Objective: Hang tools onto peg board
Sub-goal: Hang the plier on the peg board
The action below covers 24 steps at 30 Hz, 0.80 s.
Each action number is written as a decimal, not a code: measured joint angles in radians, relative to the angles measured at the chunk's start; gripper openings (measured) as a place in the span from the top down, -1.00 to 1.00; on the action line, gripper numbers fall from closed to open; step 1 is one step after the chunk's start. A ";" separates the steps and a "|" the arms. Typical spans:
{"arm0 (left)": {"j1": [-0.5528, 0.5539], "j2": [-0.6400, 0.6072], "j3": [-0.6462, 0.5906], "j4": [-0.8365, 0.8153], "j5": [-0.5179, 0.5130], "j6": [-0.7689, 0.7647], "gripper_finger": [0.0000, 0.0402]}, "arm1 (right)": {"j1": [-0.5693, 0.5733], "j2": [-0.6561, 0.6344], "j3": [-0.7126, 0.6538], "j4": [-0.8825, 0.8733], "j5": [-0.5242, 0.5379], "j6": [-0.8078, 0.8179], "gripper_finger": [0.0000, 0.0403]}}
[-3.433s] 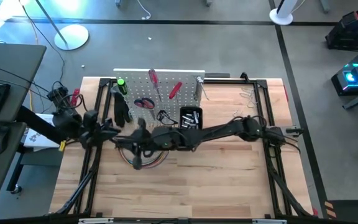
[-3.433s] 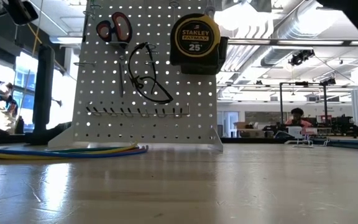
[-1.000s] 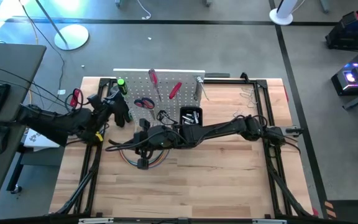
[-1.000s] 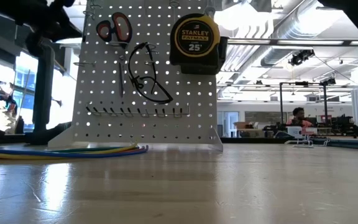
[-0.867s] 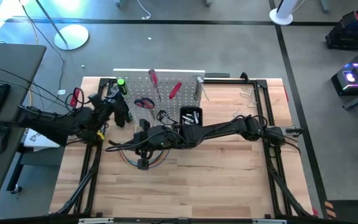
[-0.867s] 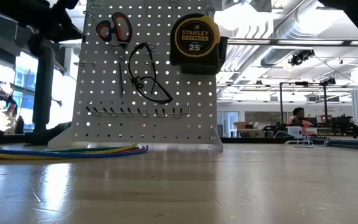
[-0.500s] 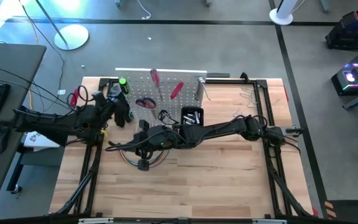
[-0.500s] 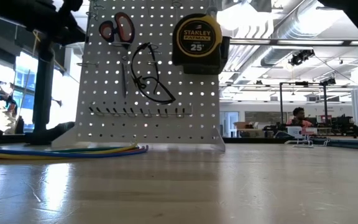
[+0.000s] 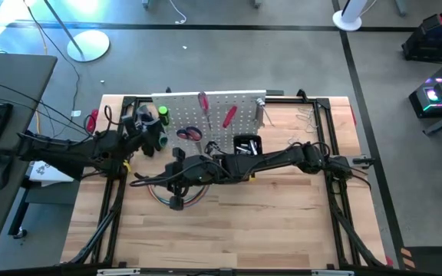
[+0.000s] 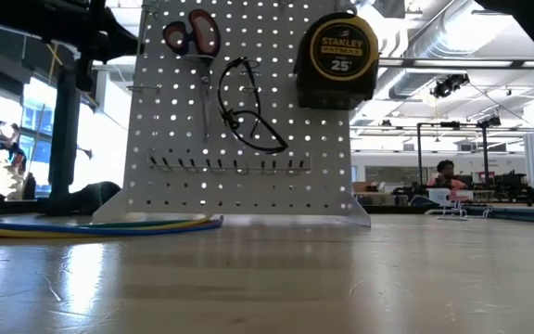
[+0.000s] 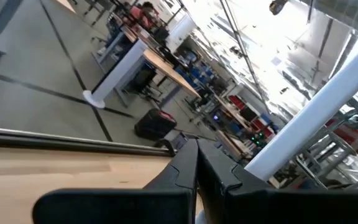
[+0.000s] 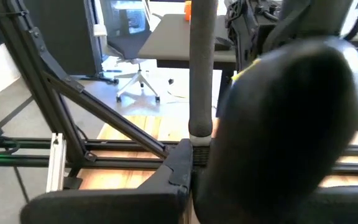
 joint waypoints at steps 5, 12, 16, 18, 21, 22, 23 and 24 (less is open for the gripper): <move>-0.041 -0.001 -0.001 0.000 0.001 -0.020 1.00 | 0.013 -0.016 0.000 -0.058 0.080 -0.008 0.88; -0.122 0.000 -0.001 -0.001 0.032 -0.057 1.00 | 0.038 -0.139 0.000 -0.274 0.178 0.004 0.88; -0.167 0.000 -0.001 -0.002 0.025 -0.078 1.00 | 0.056 -0.188 0.000 -0.384 0.261 0.010 0.88; -0.186 0.000 -0.001 -0.002 0.022 -0.079 1.00 | 0.064 -0.202 0.000 -0.417 0.273 0.037 0.88; -0.210 0.000 -0.001 -0.001 0.013 -0.088 1.00 | 0.078 -0.204 0.000 -0.444 0.273 0.090 0.88; -0.217 0.000 -0.001 -0.001 0.011 -0.094 1.00 | 0.084 -0.204 -0.002 -0.452 0.273 0.099 0.88; -0.223 0.003 -0.001 -0.001 0.009 -0.099 1.00 | 0.090 -0.204 -0.015 -0.447 0.273 0.111 0.88; -0.229 0.007 -0.001 -0.001 0.008 -0.104 1.00 | 0.095 -0.204 -0.030 -0.440 0.273 0.122 0.88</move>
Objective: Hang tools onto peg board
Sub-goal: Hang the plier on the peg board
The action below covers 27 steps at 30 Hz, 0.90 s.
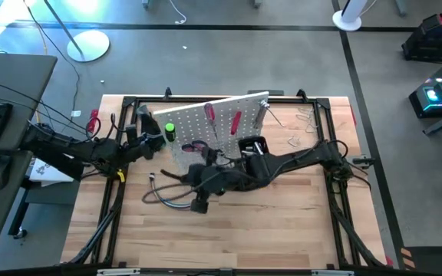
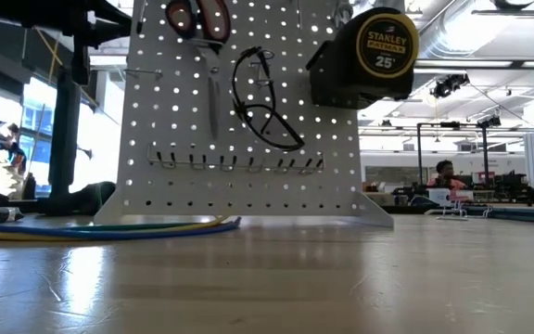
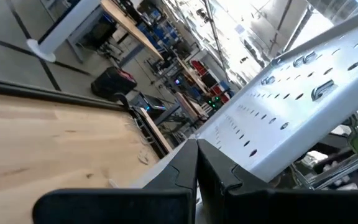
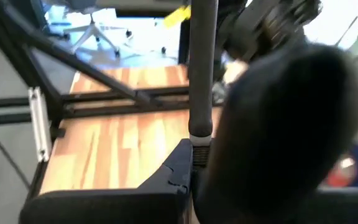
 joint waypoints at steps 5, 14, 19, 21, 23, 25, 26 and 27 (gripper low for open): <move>-0.035 0.033 0.001 0.010 0.001 -0.045 1.00 | 0.022 0.000 -0.074 0.037 -0.014 0.067 0.88; -0.126 0.105 0.001 0.072 0.004 -0.062 1.00 | 0.019 -0.059 -0.225 0.216 -0.030 0.098 0.88; -0.165 0.126 0.001 0.083 -0.020 -0.094 1.00 | 0.020 -0.128 -0.379 0.296 -0.034 0.107 0.88; -0.179 0.132 0.001 0.087 -0.029 -0.098 1.00 | 0.026 -0.171 -0.463 0.356 -0.036 0.122 0.88; -0.192 0.139 0.001 0.097 -0.030 -0.105 1.00 | 0.031 -0.212 -0.549 0.468 -0.050 0.123 0.88; -0.203 0.149 0.001 0.107 -0.037 -0.112 1.00 | 0.040 -0.240 -0.640 0.615 -0.053 0.122 0.88; -0.207 0.152 0.001 0.109 -0.040 -0.114 1.00 | 0.041 -0.249 -0.684 0.699 -0.057 0.117 0.88; -0.212 0.157 0.001 0.112 -0.043 -0.115 1.00 | 0.043 -0.256 -0.722 0.768 -0.062 0.108 0.88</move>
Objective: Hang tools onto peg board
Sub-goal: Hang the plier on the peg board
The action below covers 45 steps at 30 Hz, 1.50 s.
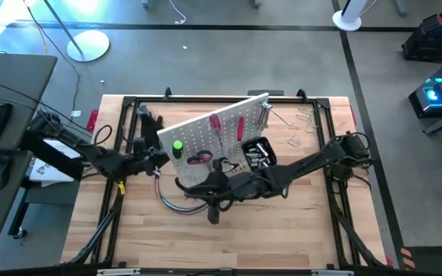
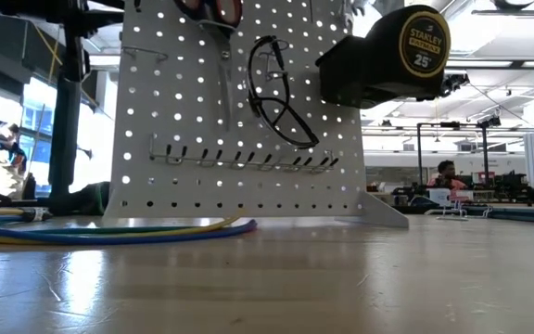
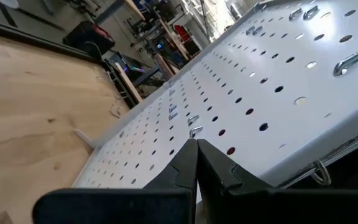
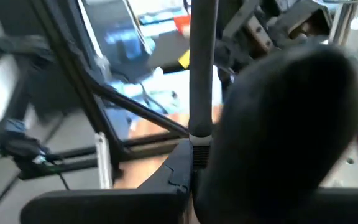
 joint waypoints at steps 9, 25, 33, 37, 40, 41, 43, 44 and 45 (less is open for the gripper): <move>-0.028 0.072 0.000 0.041 -0.008 -0.081 1.00 | -0.052 -0.005 -0.159 0.261 -0.145 -0.061 0.88; -0.031 0.099 0.000 0.073 0.005 -0.103 1.00 | -0.130 -0.009 -0.156 0.187 -0.434 -0.345 0.88; -0.031 0.099 0.000 0.068 0.001 -0.104 1.00 | -0.100 -0.036 -0.155 0.126 -0.404 -0.390 0.88; -0.031 0.099 0.000 0.066 0.001 -0.103 1.00 | -0.058 -0.036 -0.155 0.101 -0.335 -0.389 0.88; -0.031 0.099 0.000 0.065 0.000 -0.103 1.00 | -0.028 -0.036 -0.155 0.088 -0.270 -0.391 0.88; -0.031 0.099 0.000 0.065 0.001 -0.104 1.00 | -0.020 -0.037 -0.155 0.088 -0.238 -0.399 0.88; -0.031 0.099 0.000 0.065 0.000 -0.103 1.00 | -0.009 -0.038 -0.155 0.089 -0.170 -0.436 0.88; -0.031 0.099 0.000 0.065 0.003 -0.103 1.00 | -0.005 -0.038 -0.155 0.089 -0.131 -0.460 0.88; -0.031 0.099 0.000 0.065 0.004 -0.104 1.00 | -0.002 -0.038 -0.155 0.088 -0.098 -0.484 0.88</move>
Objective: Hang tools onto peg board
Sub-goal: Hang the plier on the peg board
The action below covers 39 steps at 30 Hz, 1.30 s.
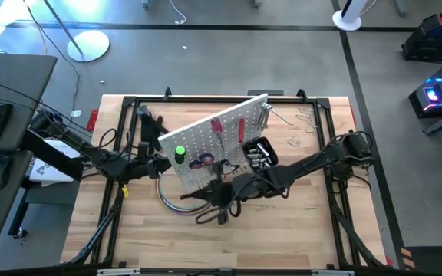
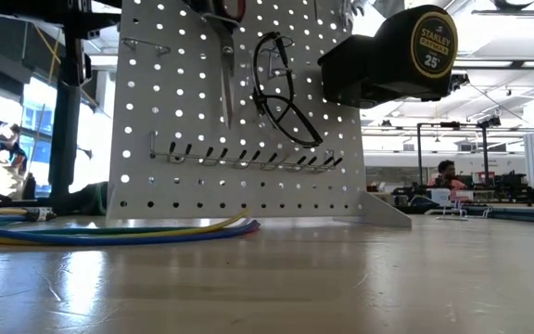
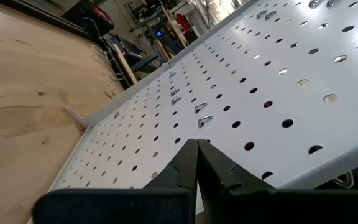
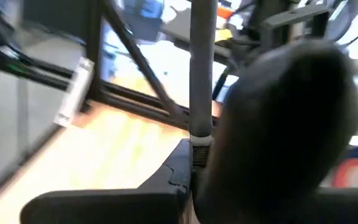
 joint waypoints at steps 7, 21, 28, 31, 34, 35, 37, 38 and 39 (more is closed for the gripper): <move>0.000 0.000 0.000 0.000 0.004 0.000 1.00 | -0.003 0.000 0.000 -0.047 0.118 -0.175 0.88; 0.000 0.000 0.000 0.001 -0.011 -0.001 1.00 | -0.013 0.013 0.001 0.091 0.066 -0.309 0.88; 0.000 0.001 0.000 -0.002 -0.033 -0.001 1.00 | -0.040 0.035 0.001 0.086 -0.025 -0.334 0.88; 0.001 0.001 0.000 -0.002 -0.037 -0.002 1.00 | -0.057 0.039 0.001 0.093 -0.043 -0.347 0.88; -0.002 0.001 0.000 0.007 -0.018 -0.007 1.00 | -0.075 0.039 0.001 0.105 -0.049 -0.350 0.88; -0.005 0.001 0.000 0.012 0.007 0.004 1.00 | -0.079 0.039 0.001 0.104 -0.050 -0.350 0.88; -0.011 0.001 0.000 0.023 0.073 0.023 1.00 | -0.089 0.039 0.001 0.099 -0.091 -0.349 0.88; -0.018 0.001 0.000 0.033 0.117 0.027 1.00 | -0.095 0.039 0.001 0.099 -0.114 -0.349 0.88; -0.028 0.001 0.000 0.044 0.165 0.029 1.00 | -0.096 0.043 0.001 0.102 -0.130 -0.349 0.88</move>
